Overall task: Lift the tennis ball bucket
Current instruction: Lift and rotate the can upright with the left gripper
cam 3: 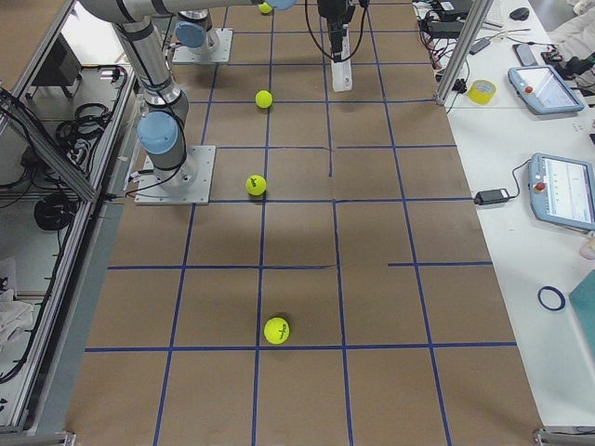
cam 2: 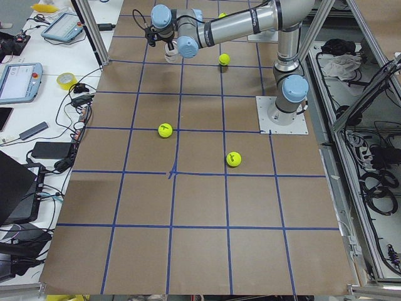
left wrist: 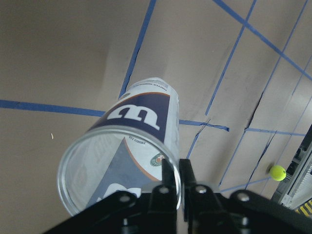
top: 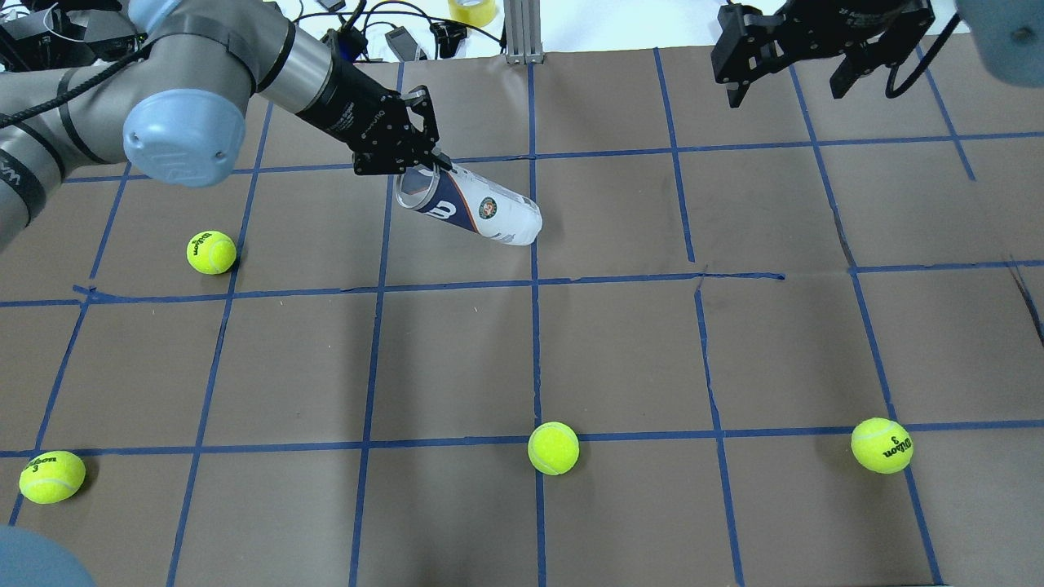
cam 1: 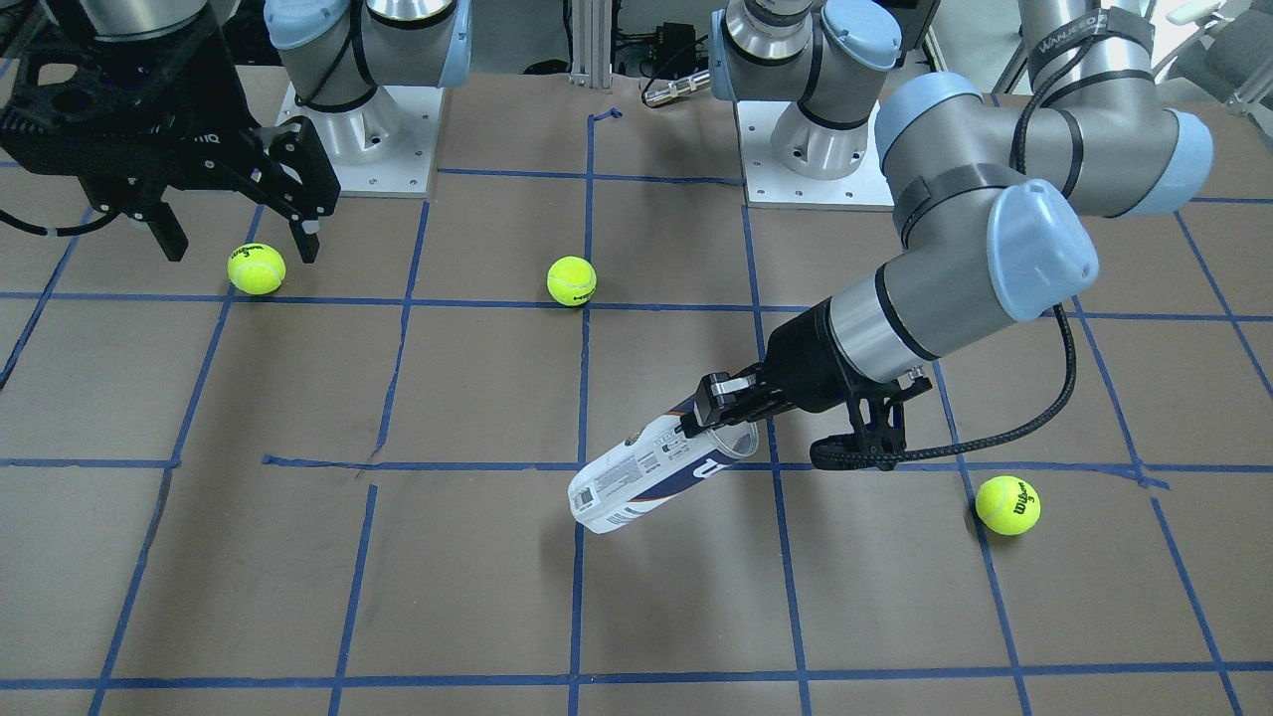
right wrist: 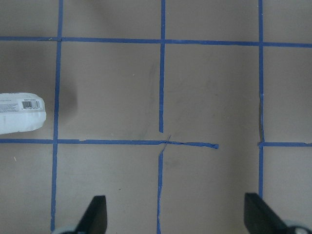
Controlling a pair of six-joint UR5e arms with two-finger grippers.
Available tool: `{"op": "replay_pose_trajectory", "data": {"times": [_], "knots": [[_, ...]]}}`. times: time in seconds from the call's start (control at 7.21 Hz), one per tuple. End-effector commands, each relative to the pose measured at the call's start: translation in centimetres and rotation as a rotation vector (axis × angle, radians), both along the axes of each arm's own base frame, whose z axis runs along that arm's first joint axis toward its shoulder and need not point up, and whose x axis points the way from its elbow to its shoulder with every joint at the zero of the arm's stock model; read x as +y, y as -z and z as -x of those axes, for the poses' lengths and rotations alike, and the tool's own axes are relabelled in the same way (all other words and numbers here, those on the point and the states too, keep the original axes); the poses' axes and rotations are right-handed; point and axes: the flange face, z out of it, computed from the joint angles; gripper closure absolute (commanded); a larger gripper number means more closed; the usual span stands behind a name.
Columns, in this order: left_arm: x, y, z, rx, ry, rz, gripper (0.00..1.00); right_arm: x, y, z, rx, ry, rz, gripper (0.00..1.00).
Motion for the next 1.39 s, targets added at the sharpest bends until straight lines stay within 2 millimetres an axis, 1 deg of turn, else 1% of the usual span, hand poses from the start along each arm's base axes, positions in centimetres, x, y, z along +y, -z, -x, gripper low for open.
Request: {"op": "replay_pose_trajectory", "data": {"times": [0.0,0.14,0.28,0.42,0.55,0.69,0.83,0.97,1.11,1.25], "knots": [[-0.6,-3.2,3.3,-0.293,0.063,0.139,1.0,-0.5,0.0,0.0,-0.002,-0.002,-0.003,0.0],[-1.0,-3.5,3.6,-0.379,0.068,0.198,1.0,-0.5,0.1,0.0,-0.002,-0.002,-0.006,0.0],[-1.2,-3.3,3.8,-0.396,0.094,0.221,1.0,-0.5,0.0,-0.1,-0.005,-0.002,-0.003,0.0],[-1.4,-2.5,4.9,-0.427,0.154,0.249,1.0,-0.4,0.1,-0.3,-0.025,-0.005,-0.007,0.0],[-1.6,-1.1,6.6,-0.438,0.205,0.255,1.0,-0.5,0.1,-0.2,-0.023,-0.006,-0.008,0.0],[-1.5,-0.1,8.7,-0.436,0.243,0.235,1.0,-0.4,0.2,-0.2,-0.023,-0.006,-0.011,0.0],[-1.4,0.6,10.0,-0.45,0.275,0.188,1.0,-0.4,0.2,-0.3,-0.025,-0.006,-0.011,0.0],[-0.8,-0.1,10.9,-0.47,0.308,0.108,1.0,-0.4,0.2,-0.3,-0.026,-0.006,-0.011,0.0],[-0.8,-1.3,12.1,-0.498,0.32,0.083,1.0,-0.5,0.3,-0.3,-0.026,-0.006,-0.011,0.0],[-0.8,-0.7,13.6,-0.536,0.32,0.075,1.0,-0.5,0.4,-0.3,-0.024,-0.008,-0.014,0.0]]}}
